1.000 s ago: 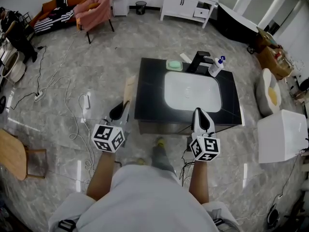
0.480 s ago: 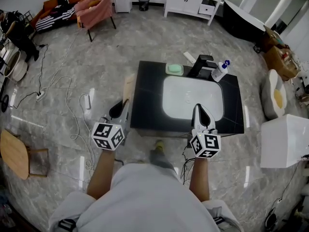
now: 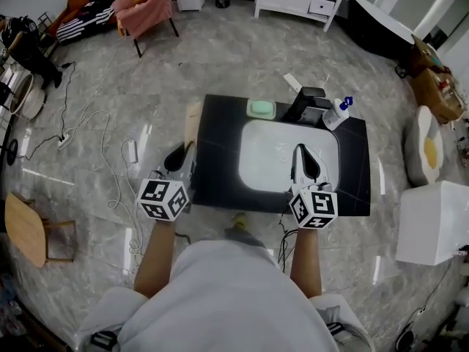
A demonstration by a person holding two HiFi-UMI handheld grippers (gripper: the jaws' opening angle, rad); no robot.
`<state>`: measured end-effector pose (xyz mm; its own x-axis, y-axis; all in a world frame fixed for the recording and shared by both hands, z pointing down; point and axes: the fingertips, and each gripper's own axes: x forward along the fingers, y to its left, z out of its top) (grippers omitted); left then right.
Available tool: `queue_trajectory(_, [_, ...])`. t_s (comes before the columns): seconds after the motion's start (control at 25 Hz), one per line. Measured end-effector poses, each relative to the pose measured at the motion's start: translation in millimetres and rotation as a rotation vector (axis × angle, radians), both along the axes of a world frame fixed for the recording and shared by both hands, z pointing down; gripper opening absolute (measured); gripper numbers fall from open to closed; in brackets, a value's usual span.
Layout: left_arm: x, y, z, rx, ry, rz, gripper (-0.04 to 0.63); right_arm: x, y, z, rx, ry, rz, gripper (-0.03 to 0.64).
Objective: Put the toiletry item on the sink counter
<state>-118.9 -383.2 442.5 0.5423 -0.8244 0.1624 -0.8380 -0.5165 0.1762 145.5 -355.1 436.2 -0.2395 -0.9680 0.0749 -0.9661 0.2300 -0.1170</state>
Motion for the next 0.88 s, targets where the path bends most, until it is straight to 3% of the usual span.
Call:
queue_trajectory(0.44, [48, -33, 0, 0.004, -0.015, -0.027, 0.031, 45, -42, 0, 0.013, -0.024, -0.038, 0.003])
queue_trajectory(0.88, [65, -48, 9, 0.002, -0.028, -0.026, 0.032, 63, -59, 4, 0.027, -0.045, -0.037, 0.003])
